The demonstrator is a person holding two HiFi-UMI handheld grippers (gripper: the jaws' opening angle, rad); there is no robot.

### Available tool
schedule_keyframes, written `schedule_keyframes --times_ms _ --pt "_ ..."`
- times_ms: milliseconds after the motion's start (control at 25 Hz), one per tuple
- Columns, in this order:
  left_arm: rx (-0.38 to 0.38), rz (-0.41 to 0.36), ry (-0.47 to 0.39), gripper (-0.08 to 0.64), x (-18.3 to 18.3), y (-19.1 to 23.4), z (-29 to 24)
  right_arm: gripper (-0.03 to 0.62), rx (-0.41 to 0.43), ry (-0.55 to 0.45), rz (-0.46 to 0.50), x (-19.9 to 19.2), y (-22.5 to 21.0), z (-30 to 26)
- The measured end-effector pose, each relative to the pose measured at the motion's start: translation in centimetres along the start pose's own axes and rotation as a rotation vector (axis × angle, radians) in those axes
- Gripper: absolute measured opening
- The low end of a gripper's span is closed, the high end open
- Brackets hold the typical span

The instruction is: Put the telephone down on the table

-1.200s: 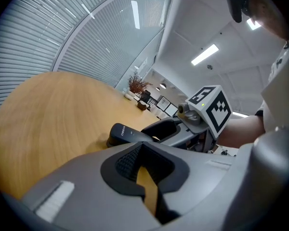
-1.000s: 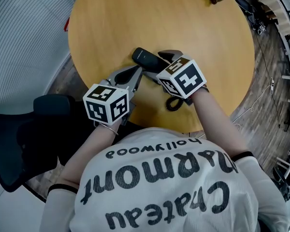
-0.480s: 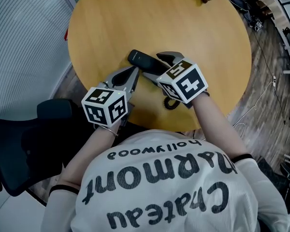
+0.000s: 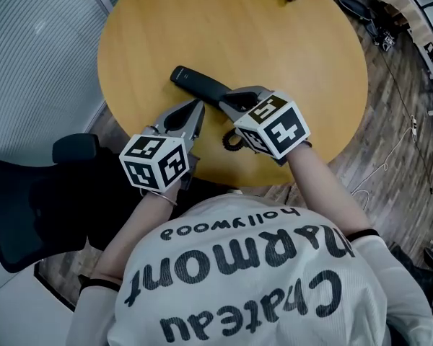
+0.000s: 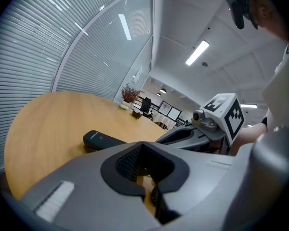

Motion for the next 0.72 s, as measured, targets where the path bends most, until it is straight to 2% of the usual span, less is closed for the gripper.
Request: schedule_keyframes --times_ms 280,400,600,720 --pt "0.012 -0.025 -0.026 0.002 -2.0 -4.9 2.0 0.046 0.002 -0.048 -0.004 -3.2 1.8 4.1" --pt "-0.027 -0.04 -0.073 0.002 -1.8 -7.6 2.5 0.02 -0.013 -0.097 -0.002 -3.9 2.0 6.7" --pt "-0.147 -0.124 -0.239 0.003 0.0 -12.9 4.8 0.015 -0.041 -0.244 0.039 -3.8 3.6 12.9" --pt "-0.099 -0.175 -0.252 0.002 0.3 -14.7 6.2 0.015 -0.055 -0.345 0.041 -3.5 4.6 16.5"
Point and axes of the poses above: the fingertips, and each gripper's own axes: z backward along the fingers, y to its left, x out of its top, the point moved 5 cm from there along z, backward along the fingers, and after that the axes turned 11 degrees about x, right-handed, at the moved point
